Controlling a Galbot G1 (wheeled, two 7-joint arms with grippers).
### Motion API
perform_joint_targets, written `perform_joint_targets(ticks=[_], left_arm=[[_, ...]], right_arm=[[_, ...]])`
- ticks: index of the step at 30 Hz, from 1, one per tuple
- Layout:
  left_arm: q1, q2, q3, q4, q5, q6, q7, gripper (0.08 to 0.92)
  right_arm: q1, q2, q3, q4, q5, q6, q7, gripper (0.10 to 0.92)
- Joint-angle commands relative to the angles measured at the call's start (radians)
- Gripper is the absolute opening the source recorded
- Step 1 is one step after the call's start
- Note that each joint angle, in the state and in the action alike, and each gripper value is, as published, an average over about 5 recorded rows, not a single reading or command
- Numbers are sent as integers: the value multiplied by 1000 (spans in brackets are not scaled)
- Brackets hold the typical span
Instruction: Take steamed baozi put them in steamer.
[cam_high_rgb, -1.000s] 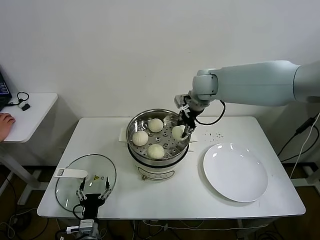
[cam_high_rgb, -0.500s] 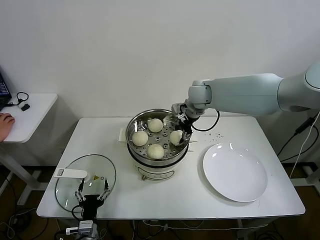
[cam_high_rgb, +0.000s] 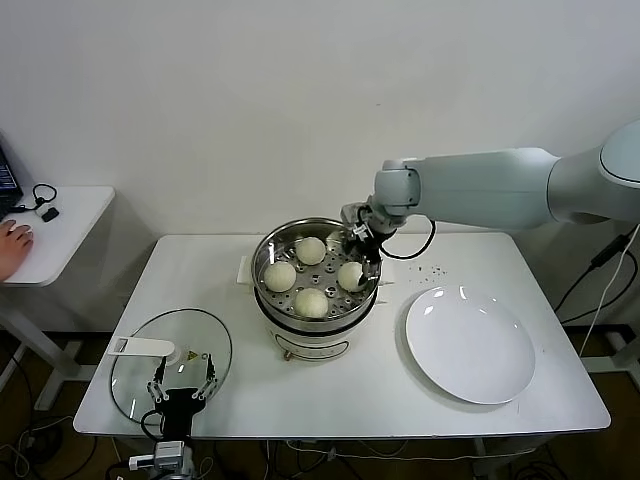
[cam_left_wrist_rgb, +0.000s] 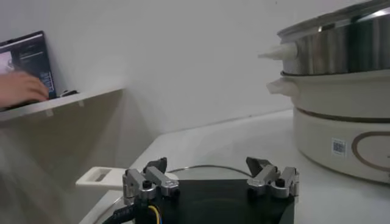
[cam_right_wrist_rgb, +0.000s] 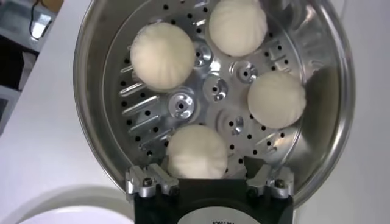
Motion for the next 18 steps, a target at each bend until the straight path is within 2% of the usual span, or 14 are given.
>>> perform_joint_targets(ticks=[1, 7, 18], left_arm=[[4, -49, 8, -8, 5, 5, 2, 823], [11, -49, 14, -24, 11, 9, 3, 823], [23, -49, 30, -24, 42, 4, 0, 823]], right_arm=[[49, -35, 7, 32, 87, 3, -6, 817], [114, -136, 22, 100, 131, -15, 59, 823], [193, -394, 105, 322, 199, -133, 443, 823]])
